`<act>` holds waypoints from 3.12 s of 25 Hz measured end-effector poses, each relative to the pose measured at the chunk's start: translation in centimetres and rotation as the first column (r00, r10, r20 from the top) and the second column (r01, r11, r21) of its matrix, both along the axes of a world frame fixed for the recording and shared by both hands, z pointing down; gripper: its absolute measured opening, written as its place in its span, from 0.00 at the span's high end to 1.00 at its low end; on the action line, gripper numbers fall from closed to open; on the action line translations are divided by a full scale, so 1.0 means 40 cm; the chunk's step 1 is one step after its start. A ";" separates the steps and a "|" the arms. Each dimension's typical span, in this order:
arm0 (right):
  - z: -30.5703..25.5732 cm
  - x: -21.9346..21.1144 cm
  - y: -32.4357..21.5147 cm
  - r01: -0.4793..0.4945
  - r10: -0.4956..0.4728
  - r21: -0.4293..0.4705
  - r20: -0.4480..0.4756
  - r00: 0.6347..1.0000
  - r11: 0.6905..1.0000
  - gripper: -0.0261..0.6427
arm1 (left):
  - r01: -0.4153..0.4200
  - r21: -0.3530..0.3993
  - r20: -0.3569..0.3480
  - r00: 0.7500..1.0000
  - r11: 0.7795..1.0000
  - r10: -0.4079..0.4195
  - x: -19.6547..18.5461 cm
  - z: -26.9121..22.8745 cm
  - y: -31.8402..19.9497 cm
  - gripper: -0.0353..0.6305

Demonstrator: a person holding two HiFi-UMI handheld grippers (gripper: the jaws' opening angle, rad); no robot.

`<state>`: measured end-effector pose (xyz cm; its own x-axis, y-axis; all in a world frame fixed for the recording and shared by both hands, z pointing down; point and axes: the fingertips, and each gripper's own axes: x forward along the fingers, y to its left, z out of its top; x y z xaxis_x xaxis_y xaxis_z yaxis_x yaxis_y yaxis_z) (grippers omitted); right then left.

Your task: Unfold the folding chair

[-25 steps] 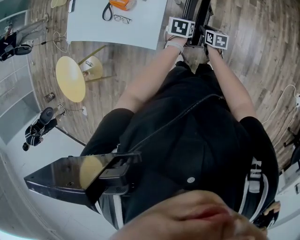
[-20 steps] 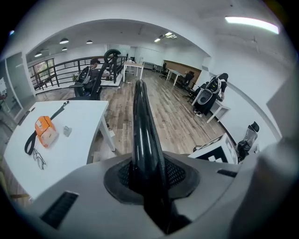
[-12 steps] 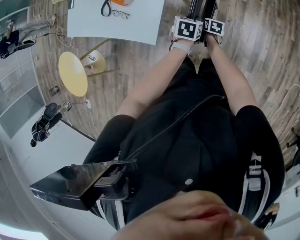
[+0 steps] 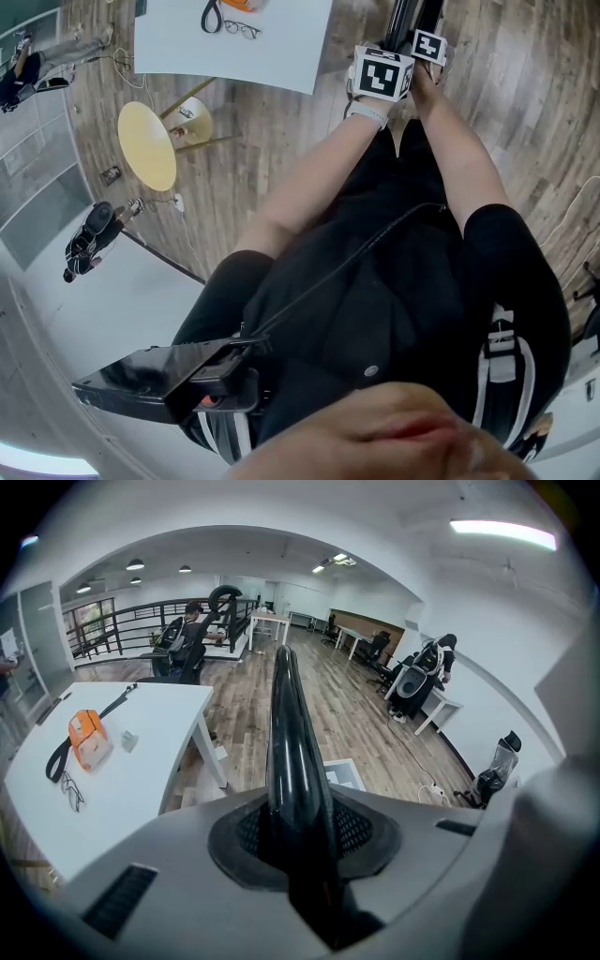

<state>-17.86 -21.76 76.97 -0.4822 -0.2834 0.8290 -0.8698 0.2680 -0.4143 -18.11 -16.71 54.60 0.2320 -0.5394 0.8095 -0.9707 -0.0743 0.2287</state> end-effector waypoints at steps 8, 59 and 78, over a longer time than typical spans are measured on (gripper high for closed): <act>0.033 -0.040 -0.024 0.028 -0.029 0.038 0.025 0.999 0.999 0.50 | -0.008 0.020 0.008 1.000 1.000 0.008 -0.009 0.004 -0.002 0.83; 0.243 0.513 -0.008 -0.011 0.068 -0.138 0.416 0.907 0.990 0.69 | -0.039 -0.071 -0.236 0.972 0.997 0.021 -0.198 0.194 0.018 0.83; 0.408 0.793 0.006 0.036 0.123 -0.211 0.694 0.709 0.977 0.69 | -0.059 -0.023 -0.342 0.938 0.998 0.048 -0.155 0.308 0.031 0.83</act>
<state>13.84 -21.50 93.30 -0.9359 -0.1916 0.2955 -0.3153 0.0823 -0.9454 -24.32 -15.47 66.93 0.5252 -0.4930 0.6936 -0.8287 -0.1108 0.5487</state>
